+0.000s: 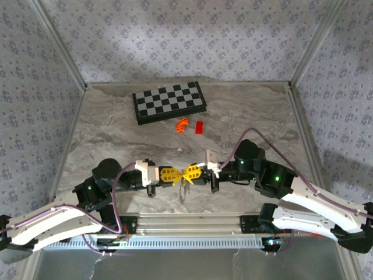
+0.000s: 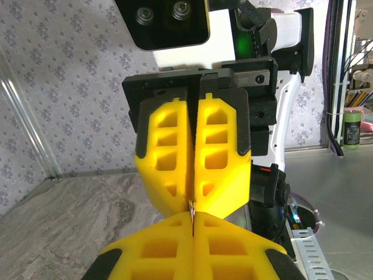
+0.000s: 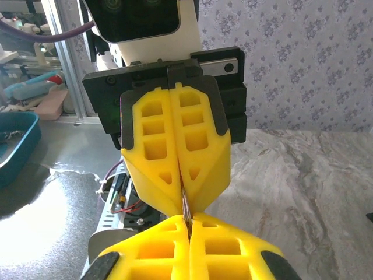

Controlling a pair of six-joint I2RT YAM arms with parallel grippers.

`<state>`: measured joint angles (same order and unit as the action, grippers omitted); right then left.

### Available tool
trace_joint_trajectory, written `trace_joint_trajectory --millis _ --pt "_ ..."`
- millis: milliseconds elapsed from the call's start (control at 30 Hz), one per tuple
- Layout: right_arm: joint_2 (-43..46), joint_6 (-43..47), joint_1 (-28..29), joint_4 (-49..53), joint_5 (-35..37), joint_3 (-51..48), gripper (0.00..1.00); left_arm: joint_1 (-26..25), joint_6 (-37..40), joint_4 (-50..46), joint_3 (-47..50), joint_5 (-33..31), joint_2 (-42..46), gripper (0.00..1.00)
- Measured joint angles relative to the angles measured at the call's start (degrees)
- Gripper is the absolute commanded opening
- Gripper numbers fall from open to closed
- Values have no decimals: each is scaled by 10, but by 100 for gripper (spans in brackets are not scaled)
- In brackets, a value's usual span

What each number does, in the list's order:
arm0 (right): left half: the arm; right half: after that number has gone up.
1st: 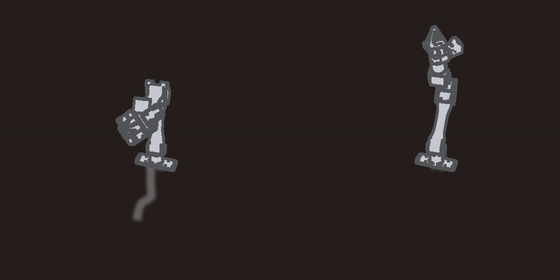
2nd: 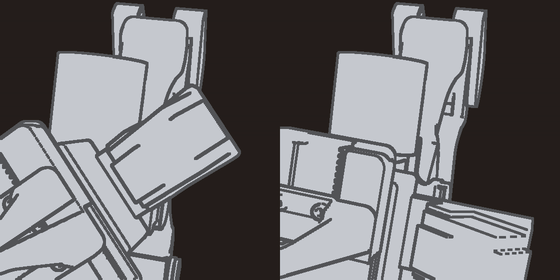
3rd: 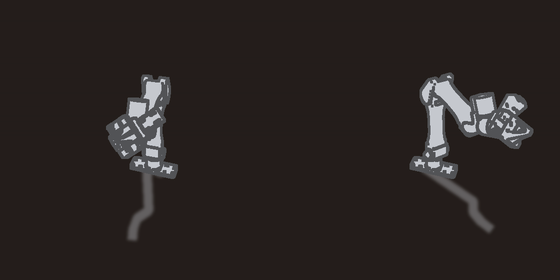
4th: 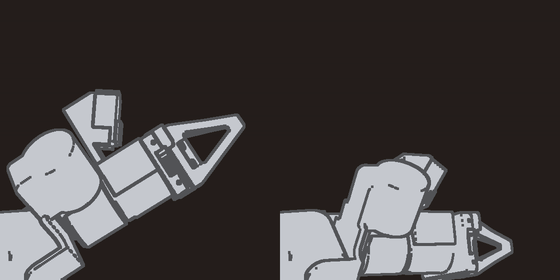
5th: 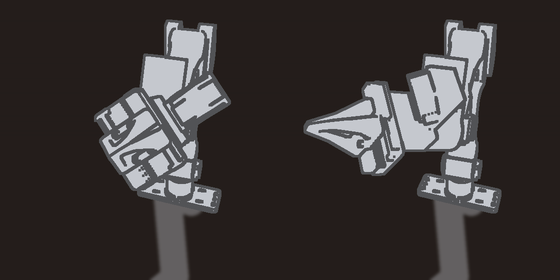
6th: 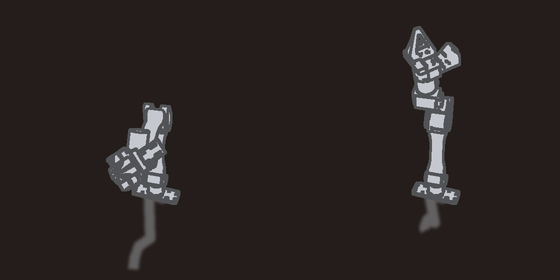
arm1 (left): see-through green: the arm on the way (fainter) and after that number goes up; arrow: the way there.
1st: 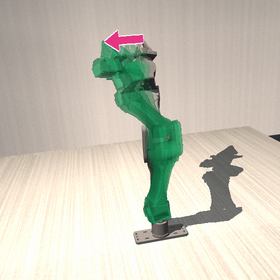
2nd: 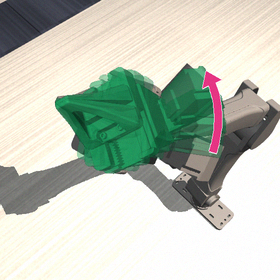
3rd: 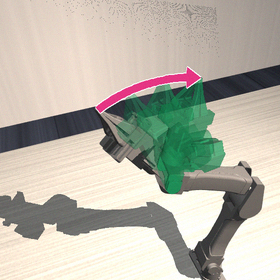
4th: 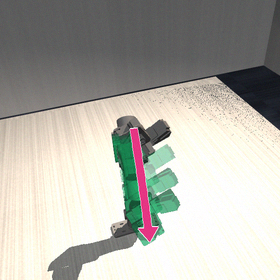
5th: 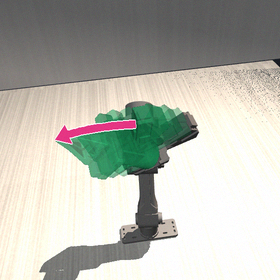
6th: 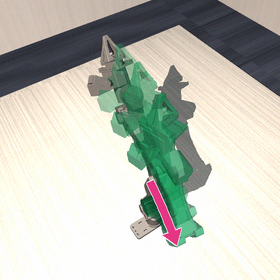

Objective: Put the keys on the keyring

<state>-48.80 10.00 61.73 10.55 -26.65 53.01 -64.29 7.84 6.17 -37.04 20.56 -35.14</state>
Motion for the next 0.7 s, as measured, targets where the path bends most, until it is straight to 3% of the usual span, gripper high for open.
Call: trace_joint_trajectory --millis 167,267,433,700 --pt "-4 6 0 11 3 1 0 0 1 -12 0 -6 -2 0" --pt "-17 19 3 43 17 15 0 0 6 -53 -12 -24 -8 8" --pt "-40 40 10 107 45 54 0 0 16 -131 -60 -48 -30 11" --pt "-71 61 14 172 62 87 0 0 32 -198 -85 -58 -50 2"
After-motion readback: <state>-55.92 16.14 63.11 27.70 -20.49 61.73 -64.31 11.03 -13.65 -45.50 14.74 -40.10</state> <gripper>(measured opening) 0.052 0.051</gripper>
